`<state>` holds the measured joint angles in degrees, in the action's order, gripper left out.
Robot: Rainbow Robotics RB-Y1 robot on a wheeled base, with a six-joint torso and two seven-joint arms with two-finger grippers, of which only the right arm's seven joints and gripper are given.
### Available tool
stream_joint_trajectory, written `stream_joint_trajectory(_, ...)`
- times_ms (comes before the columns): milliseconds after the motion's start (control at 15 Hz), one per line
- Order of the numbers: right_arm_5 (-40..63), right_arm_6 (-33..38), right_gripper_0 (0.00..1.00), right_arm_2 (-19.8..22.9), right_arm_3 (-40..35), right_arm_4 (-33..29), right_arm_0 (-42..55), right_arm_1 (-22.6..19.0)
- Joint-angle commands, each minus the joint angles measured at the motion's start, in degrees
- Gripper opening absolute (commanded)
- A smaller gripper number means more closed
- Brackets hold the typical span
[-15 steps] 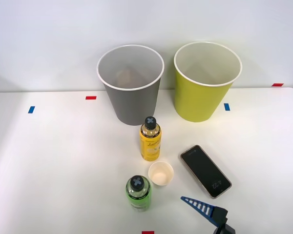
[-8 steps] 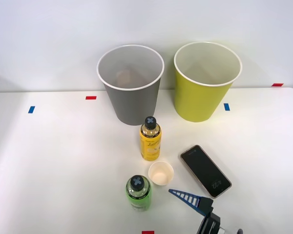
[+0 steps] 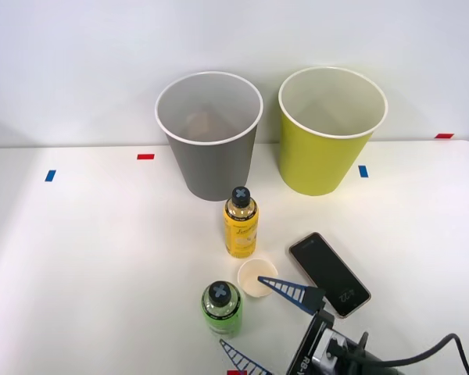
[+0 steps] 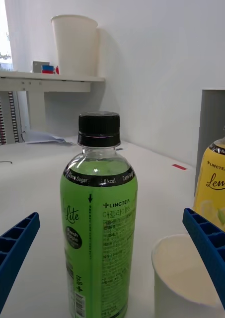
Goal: Put cans in the gray bin, plastic bottles in the light green bin
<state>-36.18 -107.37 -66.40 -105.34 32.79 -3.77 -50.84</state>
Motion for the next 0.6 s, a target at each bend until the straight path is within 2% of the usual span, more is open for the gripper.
stream_joint_trajectory(67, 0.93, 0.06, 1.0, -0.13, -0.04, -0.1, -0.54, 0.66)
stream_joint_trajectory(600, 5.33, 0.32, 1.0, -0.13, -0.04, -0.1, -1.77, 2.68)
